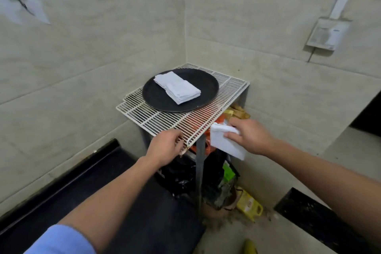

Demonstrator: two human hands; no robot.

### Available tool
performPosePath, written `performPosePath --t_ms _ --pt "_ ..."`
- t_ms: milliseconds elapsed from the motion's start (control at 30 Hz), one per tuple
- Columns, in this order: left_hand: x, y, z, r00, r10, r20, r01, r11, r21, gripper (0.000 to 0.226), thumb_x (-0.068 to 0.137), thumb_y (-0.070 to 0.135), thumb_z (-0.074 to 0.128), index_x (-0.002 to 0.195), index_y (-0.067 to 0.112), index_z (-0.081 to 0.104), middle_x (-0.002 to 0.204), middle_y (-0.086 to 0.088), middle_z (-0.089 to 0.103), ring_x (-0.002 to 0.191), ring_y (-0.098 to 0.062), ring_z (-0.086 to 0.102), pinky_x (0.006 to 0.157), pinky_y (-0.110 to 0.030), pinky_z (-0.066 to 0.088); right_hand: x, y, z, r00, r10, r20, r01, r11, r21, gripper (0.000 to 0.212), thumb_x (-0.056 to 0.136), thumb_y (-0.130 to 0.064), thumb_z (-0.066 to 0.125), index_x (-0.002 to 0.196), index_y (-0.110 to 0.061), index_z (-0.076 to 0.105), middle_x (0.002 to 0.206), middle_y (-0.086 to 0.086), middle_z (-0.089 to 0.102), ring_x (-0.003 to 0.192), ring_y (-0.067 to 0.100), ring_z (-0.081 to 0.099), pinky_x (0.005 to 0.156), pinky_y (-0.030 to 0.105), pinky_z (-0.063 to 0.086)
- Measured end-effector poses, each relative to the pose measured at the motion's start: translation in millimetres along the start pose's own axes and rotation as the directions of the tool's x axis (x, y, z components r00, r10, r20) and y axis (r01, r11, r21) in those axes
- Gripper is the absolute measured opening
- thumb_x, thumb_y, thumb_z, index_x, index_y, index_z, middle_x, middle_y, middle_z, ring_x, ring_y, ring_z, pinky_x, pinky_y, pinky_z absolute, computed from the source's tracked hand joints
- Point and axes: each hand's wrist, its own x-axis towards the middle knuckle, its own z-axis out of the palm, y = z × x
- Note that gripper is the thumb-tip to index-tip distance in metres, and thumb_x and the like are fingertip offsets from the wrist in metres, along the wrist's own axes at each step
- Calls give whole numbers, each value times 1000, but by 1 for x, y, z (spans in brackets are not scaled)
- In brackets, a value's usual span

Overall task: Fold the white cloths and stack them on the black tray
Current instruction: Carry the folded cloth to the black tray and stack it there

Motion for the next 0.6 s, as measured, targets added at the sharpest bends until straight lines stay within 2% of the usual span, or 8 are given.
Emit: performPosePath --t_ms 167,233,300,433,600 --pt "70 0 0 965 -156 -212 161 987 7 13 90 26 54 96 18 63 93 2 63 84 -17 59 72 -35 49 82 42 -23 991 -136 -17 135 991 -8 10 94 -42 53 96 -33 50 89 -12 55 79 13 52 57 22 31" --pt "96 2 4 932 -245 -267 248 968 -22 15 89 25 56 100 17 63 95 1 62 85 -18 60 73 -36 51 117 62 -33 975 -215 -56 214 977 -16 14 93 -44 51 100 -32 53 93 -10 63 82 16 57 63 27 39" --pt "116 5 8 907 -314 -281 320 947 -28 17 89 26 57 103 18 62 98 1 60 86 -17 59 74 -35 51 149 77 -44 962 -262 -80 262 965 -8 17 94 -44 51 104 -31 56 95 -7 66 83 16 59 67 30 43" --pt "134 6 17 865 -397 -308 415 910 -8 17 90 27 57 104 20 62 98 3 56 89 -15 56 76 -34 50 218 85 -62 933 -346 -95 346 938 -19 15 93 -40 54 104 -31 58 94 -5 66 82 18 59 67 31 43" --pt "148 -8 14 816 -474 -331 511 859 29 21 90 31 56 108 20 61 103 4 57 95 -15 55 82 -34 50 300 68 -66 910 -405 -86 410 911 50 12 92 -35 57 99 -25 60 88 -3 63 85 24 57 64 32 34"
